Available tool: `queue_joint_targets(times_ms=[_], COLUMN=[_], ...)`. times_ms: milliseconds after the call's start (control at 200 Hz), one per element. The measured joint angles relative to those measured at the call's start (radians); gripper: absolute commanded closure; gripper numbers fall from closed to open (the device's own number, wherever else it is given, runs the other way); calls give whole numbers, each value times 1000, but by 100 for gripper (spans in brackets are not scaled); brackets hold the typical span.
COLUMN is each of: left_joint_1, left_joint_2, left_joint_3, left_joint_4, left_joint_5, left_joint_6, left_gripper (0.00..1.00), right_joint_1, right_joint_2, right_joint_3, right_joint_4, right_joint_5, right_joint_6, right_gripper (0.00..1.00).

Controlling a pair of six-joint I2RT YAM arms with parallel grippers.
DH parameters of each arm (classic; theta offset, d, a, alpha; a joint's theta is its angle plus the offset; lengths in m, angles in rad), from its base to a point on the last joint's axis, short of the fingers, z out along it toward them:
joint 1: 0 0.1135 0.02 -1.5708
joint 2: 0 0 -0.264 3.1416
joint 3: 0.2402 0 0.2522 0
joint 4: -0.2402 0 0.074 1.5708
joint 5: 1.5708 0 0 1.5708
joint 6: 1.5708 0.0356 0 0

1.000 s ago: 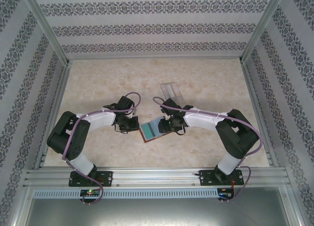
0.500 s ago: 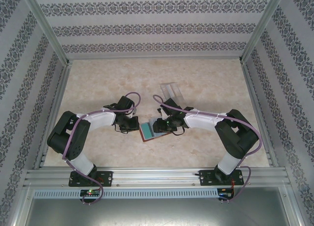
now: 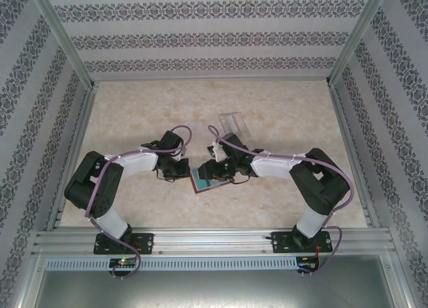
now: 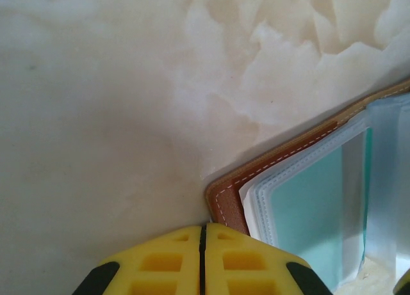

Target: Put the credit cards into the card holder

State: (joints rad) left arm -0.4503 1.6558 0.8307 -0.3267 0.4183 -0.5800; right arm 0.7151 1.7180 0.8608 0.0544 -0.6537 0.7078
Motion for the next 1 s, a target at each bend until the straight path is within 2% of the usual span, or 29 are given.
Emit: queue_joint_targets(times_ms=[135,225,440,655,999], left_joint_1=[0,0,0,1,1], left_joint_2=[-2,-2,-2,0,2], left_joint_3=[-3,-3,-4,-4,-4], left_joint_4=[5,5,12,16,20], left_joint_5=[0,3,8,12,16], left_joint_6=[-3,-3,-3,-3,-3], left_gripper=[91,91,91,91,91], right_joint_1=[0,-5,-71,-81,-54], right_joint_2=[24,3,-173,-164,-132], right_joint_3=[0,-1,-28,-101,-102], right_joint_4=[51,40,-111,-207,-214], right_joint_5=[-37,-23,175,305,338], right_joint_6=[13,12,-63,-87,-87], right_gripper=[51,45,42,41,53])
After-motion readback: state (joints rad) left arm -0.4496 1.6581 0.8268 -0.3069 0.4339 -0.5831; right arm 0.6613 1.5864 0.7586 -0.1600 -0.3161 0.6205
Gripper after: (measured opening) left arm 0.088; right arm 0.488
